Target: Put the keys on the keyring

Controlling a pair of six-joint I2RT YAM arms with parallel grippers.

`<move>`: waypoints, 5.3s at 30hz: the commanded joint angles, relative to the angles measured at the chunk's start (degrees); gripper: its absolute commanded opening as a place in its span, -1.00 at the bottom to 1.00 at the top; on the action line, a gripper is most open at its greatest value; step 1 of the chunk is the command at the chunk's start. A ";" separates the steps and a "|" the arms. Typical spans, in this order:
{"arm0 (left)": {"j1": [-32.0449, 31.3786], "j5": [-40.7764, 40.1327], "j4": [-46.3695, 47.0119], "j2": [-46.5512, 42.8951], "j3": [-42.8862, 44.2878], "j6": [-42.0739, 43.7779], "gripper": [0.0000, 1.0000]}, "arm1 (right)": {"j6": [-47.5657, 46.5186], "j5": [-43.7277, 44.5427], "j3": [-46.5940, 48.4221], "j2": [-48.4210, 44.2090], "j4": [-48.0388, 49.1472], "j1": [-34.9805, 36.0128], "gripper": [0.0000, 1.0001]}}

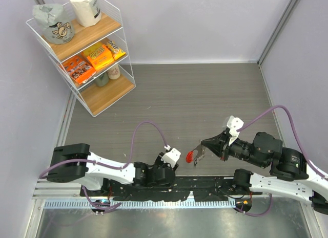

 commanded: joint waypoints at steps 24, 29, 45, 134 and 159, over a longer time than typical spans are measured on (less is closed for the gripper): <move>0.31 -1.83 -1.68 4.35 4.01 -1.99 -0.46 | 1.18 -1.52 -0.10 -0.94 3.70 0.22 -0.89; 1.27 -0.25 -0.01 4.26 3.31 -1.38 -0.75 | 1.27 -1.70 -0.10 -1.03 3.88 0.22 -0.88; 1.01 0.62 2.72 -17.95 -3.10 11.35 -1.00 | 0.04 -3.36 -0.63 0.37 4.76 0.22 -0.89; 25.71 52.21 4.55 -45.40 1.72 23.23 -1.00 | -6.01 -18.75 -2.13 16.81 16.62 0.13 -0.88; 25.80 55.74 3.68 -43.37 4.54 21.91 -1.00 | -7.96 -21.30 1.65 18.66 18.91 0.13 -0.89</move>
